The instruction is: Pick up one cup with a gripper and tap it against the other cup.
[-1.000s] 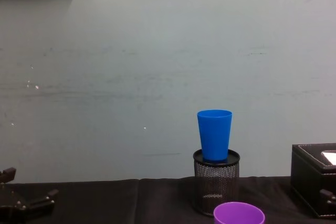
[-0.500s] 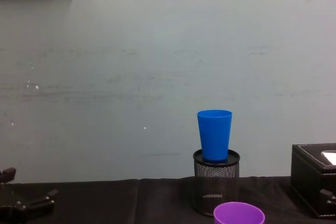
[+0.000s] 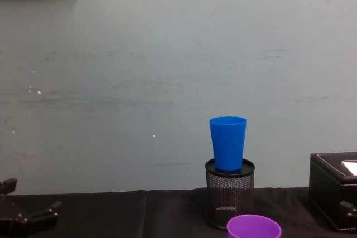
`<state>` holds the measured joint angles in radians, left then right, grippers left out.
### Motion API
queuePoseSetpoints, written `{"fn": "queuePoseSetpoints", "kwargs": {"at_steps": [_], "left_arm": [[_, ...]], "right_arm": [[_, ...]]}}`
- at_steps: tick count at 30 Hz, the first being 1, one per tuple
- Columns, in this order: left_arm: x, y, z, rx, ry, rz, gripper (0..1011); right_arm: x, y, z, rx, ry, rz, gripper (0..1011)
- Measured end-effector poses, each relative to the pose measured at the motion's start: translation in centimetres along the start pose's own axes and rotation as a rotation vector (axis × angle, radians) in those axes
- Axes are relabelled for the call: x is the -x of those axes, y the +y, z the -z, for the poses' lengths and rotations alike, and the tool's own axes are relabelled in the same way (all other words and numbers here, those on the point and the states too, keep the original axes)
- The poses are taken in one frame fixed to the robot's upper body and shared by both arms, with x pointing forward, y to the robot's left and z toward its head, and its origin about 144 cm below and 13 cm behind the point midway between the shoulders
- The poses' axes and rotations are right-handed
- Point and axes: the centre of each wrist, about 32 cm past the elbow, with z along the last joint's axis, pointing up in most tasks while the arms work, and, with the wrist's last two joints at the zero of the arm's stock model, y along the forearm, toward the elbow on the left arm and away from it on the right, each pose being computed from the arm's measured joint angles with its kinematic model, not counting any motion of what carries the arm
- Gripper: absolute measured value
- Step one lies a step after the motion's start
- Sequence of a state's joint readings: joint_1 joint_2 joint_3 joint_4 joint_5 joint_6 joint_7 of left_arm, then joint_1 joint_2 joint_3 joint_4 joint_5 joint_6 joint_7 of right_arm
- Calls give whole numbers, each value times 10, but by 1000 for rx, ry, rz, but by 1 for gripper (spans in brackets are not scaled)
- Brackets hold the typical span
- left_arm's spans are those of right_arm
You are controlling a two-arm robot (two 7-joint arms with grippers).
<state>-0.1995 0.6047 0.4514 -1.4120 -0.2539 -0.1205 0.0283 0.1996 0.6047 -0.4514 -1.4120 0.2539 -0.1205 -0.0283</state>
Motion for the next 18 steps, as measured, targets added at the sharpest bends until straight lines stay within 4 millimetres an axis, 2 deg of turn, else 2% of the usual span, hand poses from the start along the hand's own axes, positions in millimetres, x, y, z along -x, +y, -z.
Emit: {"fn": "queuePoseSetpoints", "kwargs": {"at_steps": [5, 11, 18], "left_arm": [[0, 0, 0, 0, 0, 0, 1000], [0, 0, 0, 0, 0, 0, 1000], [0, 0, 0, 0, 0, 0, 1000]], "right_arm": [[2, -3, 1, -3, 2, -16, 1003], [22, -25, 5, -11, 47, -142, 1003], [40, -35, 5, -34, 119, -256, 1003]]}}
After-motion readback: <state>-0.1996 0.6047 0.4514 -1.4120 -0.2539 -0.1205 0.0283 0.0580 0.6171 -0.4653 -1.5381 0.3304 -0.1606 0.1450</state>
